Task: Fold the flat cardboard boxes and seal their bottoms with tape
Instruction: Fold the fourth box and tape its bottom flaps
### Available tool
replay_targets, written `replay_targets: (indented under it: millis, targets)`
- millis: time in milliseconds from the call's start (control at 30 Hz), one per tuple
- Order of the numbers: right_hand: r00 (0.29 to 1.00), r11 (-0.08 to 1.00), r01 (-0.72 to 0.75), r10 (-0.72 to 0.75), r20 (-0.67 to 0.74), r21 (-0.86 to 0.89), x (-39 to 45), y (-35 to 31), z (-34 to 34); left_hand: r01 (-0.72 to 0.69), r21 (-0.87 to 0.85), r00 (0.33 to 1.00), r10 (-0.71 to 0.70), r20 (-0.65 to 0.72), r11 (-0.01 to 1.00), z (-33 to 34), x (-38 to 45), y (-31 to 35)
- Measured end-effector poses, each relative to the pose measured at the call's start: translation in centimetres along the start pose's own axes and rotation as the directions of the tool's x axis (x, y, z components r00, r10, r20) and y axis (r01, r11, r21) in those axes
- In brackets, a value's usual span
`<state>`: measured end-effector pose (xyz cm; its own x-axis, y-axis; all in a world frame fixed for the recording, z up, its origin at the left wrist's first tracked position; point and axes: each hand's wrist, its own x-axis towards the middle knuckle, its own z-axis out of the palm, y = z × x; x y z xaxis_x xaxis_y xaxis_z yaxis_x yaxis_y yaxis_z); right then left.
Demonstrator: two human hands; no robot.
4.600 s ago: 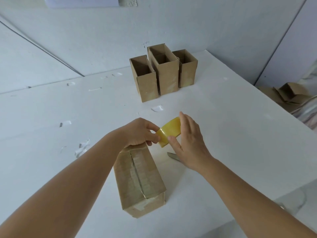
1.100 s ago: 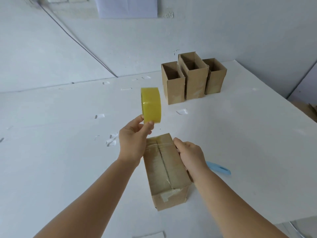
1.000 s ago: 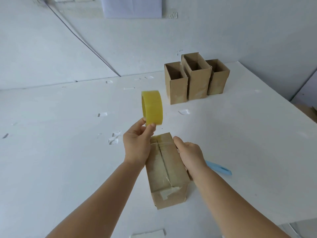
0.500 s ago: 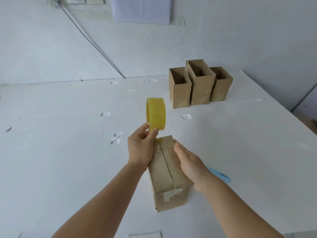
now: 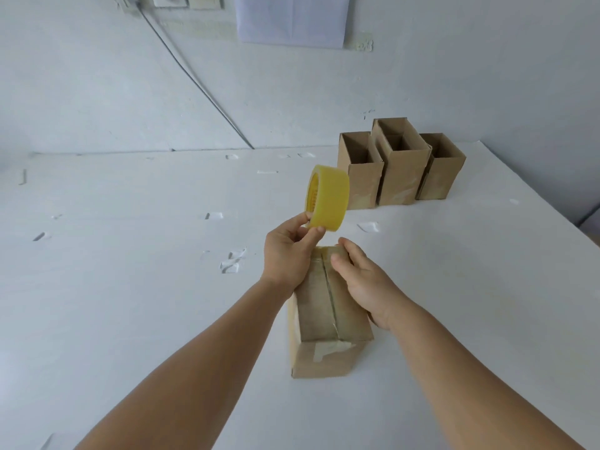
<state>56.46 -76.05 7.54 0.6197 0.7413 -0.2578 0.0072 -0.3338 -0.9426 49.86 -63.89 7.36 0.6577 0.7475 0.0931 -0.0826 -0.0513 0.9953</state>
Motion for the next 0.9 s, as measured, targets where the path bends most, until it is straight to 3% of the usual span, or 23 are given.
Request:
replay_targets:
  millis: [100,233,367,533,700,767,900]
  targets:
    - [1.000,1.000,-0.018,0.018,-0.017,-0.023,0.5,0.1,-0.8,-0.005,0.027,1.000,0.005,-0.008,1.000,-0.8,0.8,-0.1]
    - [0.990,0.995,0.077,-0.069,-0.119,0.059,0.9,-1.3,-2.2,-0.041,0.001,0.999,0.041,0.001,0.999,-2.2,0.7,0.6]
    - [0.986,0.978,0.155,-0.145,-0.079,0.138,0.9,-3.5,-1.7,-0.067,-0.010,0.995,0.068,0.075,0.998,-2.6,0.4,1.5]
    - [0.994,0.964,0.097,-0.082,0.068,-0.249,0.0,-1.7,1.7,0.005,-0.031,1.000,-0.005,-0.004,0.999,-1.7,-0.2,1.2]
    - [0.990,0.927,0.138,-0.143,0.012,-0.348,0.3,-1.0,2.7,-0.038,-0.046,0.999,0.037,-0.012,0.998,-2.4,-0.9,2.4]
    - [0.985,0.943,0.162,-0.170,-0.001,-0.290,0.3,-1.1,2.3,-0.025,-0.055,0.999,0.027,0.030,0.998,-3.2,-1.4,3.0]
    - [0.969,0.948,0.242,-0.245,-0.012,0.207,-0.7,-1.8,0.3,0.065,-0.052,0.972,-0.051,0.231,0.997,-4.6,-3.3,3.8]
